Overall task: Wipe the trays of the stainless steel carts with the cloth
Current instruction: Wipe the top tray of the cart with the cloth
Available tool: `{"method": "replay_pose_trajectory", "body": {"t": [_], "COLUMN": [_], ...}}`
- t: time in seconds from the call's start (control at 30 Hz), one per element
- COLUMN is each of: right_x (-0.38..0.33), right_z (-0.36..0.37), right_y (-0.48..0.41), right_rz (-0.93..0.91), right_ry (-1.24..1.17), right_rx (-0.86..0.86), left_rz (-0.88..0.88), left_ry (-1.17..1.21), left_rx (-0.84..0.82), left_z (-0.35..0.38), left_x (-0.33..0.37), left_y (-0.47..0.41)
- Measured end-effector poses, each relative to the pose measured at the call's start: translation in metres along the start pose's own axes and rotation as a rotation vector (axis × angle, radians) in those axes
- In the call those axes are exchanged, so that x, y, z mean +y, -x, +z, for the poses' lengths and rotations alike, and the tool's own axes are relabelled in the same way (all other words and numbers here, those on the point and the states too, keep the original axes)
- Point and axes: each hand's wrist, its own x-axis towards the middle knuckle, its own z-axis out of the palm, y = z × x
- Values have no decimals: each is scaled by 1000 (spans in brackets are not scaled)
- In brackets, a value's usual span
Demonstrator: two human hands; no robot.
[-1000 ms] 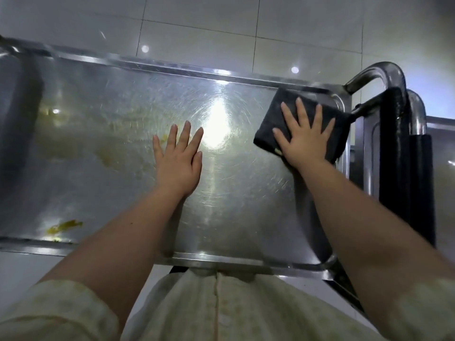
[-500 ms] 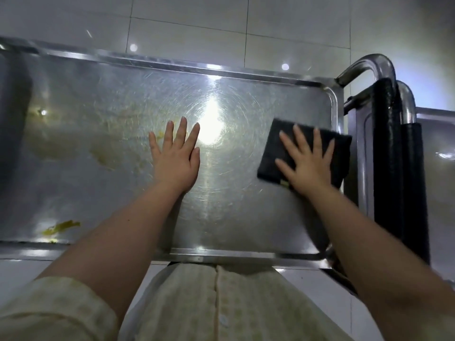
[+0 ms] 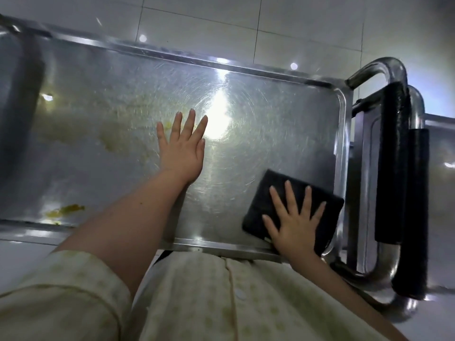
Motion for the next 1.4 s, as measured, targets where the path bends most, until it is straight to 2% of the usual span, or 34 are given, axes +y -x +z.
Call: {"method": "replay_pose_trajectory", "body": {"t": [0.13, 0.23, 0.33, 0.4, 0.5, 0.63, 0.73, 0.9, 0.97, 1.07, 1.13, 1.2, 1.3, 1.4], "right_x": [-1, -4, -9, -12, -15, -30, -72, -193, -242, -280, -274, -254, -208, -172], "right_z": [3, 4, 3, 2, 2, -1, 1, 9, 13, 14, 8, -1, -12, -19], "right_y": [4, 6, 10, 9, 11, 11, 6, -14, -21, -26, -27, -29, -42, -68], "right_rz": [-21, 10, 11, 19, 49, 99, 29, -283, -299, -255, -255, -181, 58, 135], "right_ry": [49, 73, 60, 52, 69, 27, 10, 66, 64, 36, -19, -149, -252, -219], "right_rx": [-29, -25, -11, -2, 4, 8, 44, 70, 71, 66, 71, 113, 137, 77], "left_rz": [16, 65, 115, 145, 203, 159, 153, 152, 165, 117, 83, 130, 273, 257], "left_ry": [54, 180, 309, 243, 94, 12, -38, -31, 19, 190, 289, 338, 206, -2], "left_rx": [-7, -20, 43, 74, 27, -50, -73, -80, -75, -28, 13, 31, -78, -170], "left_z": [-6, -15, -29, -32, -29, -22, -15, -16, -20, -30, -37, -42, -34, -12], "left_x": [-2, -10, -34, -60, -113, -155, -155, -156, -156, -160, -160, -147, -102, -65], "left_y": [0, -1, 8, 22, 42, 53, 57, 57, 55, 53, 57, 68, 98, 128]}}
